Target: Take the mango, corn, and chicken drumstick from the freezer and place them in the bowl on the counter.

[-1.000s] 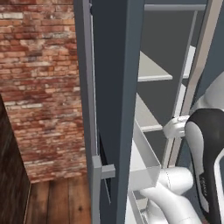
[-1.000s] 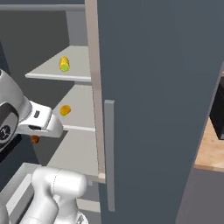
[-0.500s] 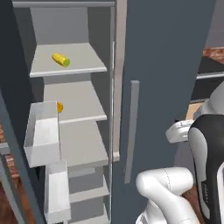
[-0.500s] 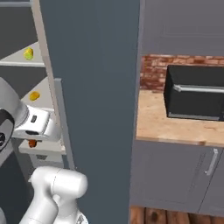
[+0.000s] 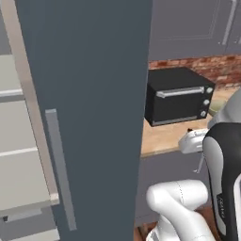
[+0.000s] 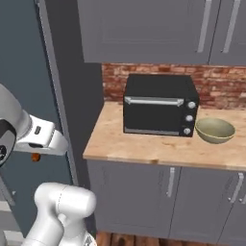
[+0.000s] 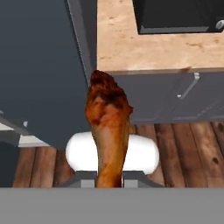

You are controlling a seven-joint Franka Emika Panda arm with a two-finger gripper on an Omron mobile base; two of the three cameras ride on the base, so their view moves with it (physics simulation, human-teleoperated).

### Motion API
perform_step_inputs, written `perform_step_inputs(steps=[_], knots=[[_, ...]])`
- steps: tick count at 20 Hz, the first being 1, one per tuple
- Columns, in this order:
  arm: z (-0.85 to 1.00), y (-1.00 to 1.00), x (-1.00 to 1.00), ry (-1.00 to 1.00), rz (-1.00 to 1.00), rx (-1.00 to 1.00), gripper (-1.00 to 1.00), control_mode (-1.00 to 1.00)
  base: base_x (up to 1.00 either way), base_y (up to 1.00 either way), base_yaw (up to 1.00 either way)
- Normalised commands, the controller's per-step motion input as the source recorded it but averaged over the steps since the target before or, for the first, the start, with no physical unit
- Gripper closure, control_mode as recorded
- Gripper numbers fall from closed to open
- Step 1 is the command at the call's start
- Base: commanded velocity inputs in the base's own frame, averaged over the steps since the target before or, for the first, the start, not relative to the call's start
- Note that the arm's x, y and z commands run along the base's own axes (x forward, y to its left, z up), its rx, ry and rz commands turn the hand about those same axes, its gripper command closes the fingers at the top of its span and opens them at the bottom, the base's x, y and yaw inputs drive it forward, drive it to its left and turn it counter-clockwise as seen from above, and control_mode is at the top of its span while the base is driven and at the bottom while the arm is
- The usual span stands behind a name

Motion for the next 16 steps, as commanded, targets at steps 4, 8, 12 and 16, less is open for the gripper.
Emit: perform_step_inputs(steps=[4, 8, 12, 16], knots=[[0.00, 0.00, 0.00, 0.00, 0.00, 0.00, 1.00, 1.00, 0.56, -1.00, 0.00], [0.00, 0.00, 0.00, 0.00, 0.00, 0.00, 1.00, 1.00, 0.17, -1.00, 0.00], [0.00, 0.00, 0.00, 0.00, 0.00, 0.00, 1.00, 1.00, 0.11, -1.00, 0.00], [0.00, 0.00, 0.00, 0.00, 0.00, 0.00, 1.00, 1.00, 0.39, -0.91, 0.07]])
